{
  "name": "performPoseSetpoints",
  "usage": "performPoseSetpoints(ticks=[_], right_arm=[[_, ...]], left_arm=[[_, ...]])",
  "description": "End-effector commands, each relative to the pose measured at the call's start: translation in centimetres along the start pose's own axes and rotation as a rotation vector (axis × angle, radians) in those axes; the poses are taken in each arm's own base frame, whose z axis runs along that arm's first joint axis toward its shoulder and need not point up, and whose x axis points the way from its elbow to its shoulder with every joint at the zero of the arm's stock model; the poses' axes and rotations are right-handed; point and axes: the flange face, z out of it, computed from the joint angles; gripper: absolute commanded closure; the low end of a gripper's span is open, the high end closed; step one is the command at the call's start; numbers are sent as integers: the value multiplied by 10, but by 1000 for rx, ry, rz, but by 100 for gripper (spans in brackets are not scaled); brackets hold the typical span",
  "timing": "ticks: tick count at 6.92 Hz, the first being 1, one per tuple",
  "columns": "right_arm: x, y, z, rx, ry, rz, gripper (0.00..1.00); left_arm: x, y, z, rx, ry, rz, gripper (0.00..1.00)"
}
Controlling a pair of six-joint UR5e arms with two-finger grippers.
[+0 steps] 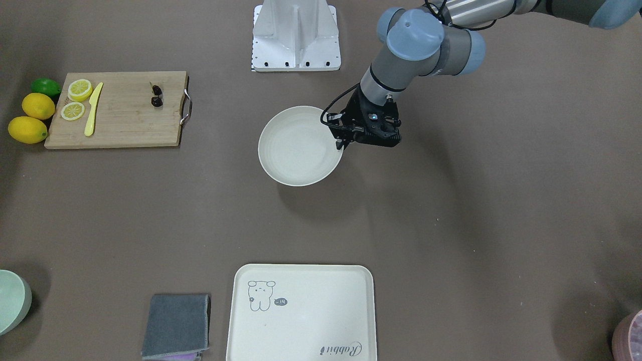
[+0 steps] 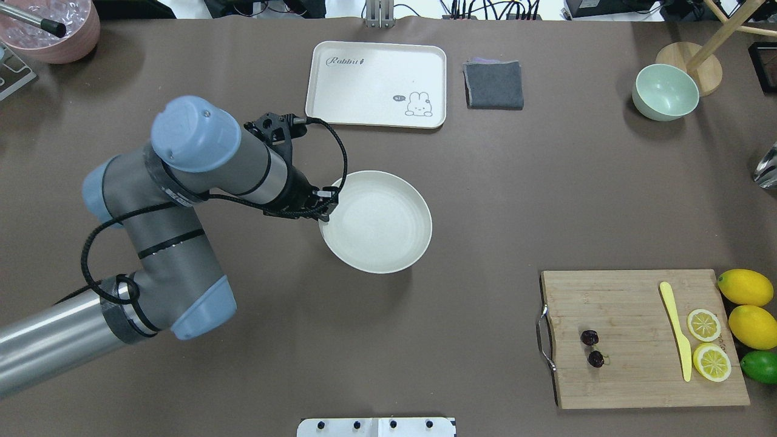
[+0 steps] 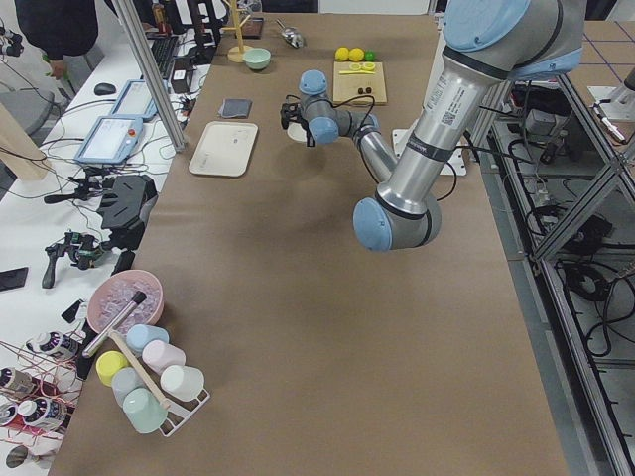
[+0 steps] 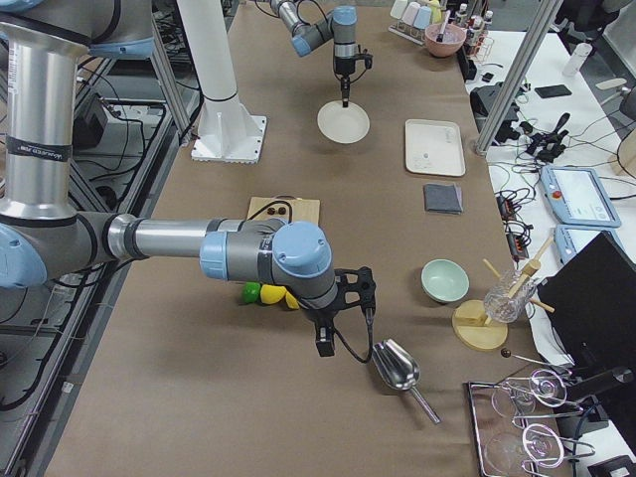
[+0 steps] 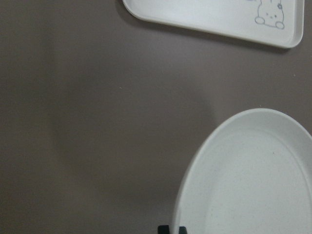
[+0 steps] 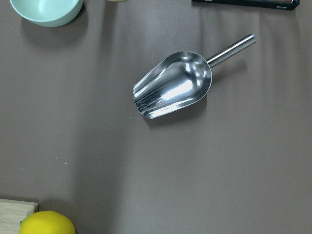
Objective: Place red cherry on plate
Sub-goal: 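Slide the white bowl with the left gripper toward the table center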
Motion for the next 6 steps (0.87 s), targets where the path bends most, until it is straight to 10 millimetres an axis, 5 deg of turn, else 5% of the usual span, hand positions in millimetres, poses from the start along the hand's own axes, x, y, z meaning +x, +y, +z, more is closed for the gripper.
performPoseSetpoints(ticks=[1,4,5,6], right_arm=[[1,5,2,-4,-1,4,1],[2,9,3,-7,-1,1,1],[2,9,2,-7,-1,1,1],[2,9,2,-6,-1,0,1]], left_arm=[[4,33,43,42,3,14,100],[-29,26,84,59,78,44,100],[-32,25,84,60,75,48,72],[-32,21,79,70,78,50,24]])
